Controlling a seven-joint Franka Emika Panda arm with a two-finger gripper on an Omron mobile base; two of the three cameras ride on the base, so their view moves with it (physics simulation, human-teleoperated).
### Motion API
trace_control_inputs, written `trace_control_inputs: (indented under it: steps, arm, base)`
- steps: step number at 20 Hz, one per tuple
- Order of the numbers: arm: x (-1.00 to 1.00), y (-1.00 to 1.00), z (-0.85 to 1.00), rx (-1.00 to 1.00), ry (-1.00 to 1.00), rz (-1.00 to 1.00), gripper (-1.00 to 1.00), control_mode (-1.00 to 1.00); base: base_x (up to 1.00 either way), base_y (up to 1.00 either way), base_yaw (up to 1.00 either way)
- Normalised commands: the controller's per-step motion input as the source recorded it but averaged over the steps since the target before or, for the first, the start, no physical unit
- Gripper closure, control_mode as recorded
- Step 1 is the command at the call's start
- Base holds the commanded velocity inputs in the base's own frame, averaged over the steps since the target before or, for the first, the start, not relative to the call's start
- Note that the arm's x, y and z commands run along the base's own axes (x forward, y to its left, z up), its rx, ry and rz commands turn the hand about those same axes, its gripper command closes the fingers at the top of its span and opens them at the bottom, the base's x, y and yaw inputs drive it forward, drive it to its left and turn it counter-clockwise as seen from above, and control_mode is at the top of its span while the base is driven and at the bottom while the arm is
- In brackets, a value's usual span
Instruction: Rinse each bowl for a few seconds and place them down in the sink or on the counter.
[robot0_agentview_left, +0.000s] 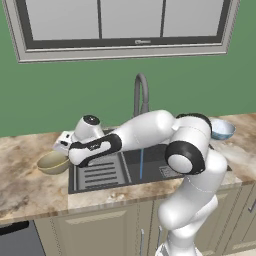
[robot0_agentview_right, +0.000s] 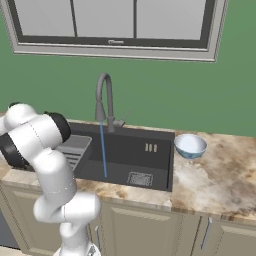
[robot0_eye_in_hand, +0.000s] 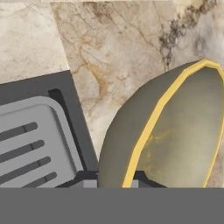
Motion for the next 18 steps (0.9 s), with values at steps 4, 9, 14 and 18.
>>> trace_control_inputs:
  steps: [4,9,14,18]
  arm:
    - [-0.14,0.0,-0.32,0.0,-0.05,0.12,1.0,-1.0]
    - [-0.19,0.0,-0.38,0.0,-0.12,0.12,1.0,-1.0]
    - [-0.17,0.0,-0.35,0.0,-0.15,0.11,1.0,-1.0]
    - [-0.18,0.0,-0.32,0.0,-0.16,0.11,1.0,-1.0]
  base:
    - [0.0,0.0,0.0]
    - [0.0,0.0,0.0]
    - [0.0,0.0,0.0]
    - [0.0,0.0,0.0]
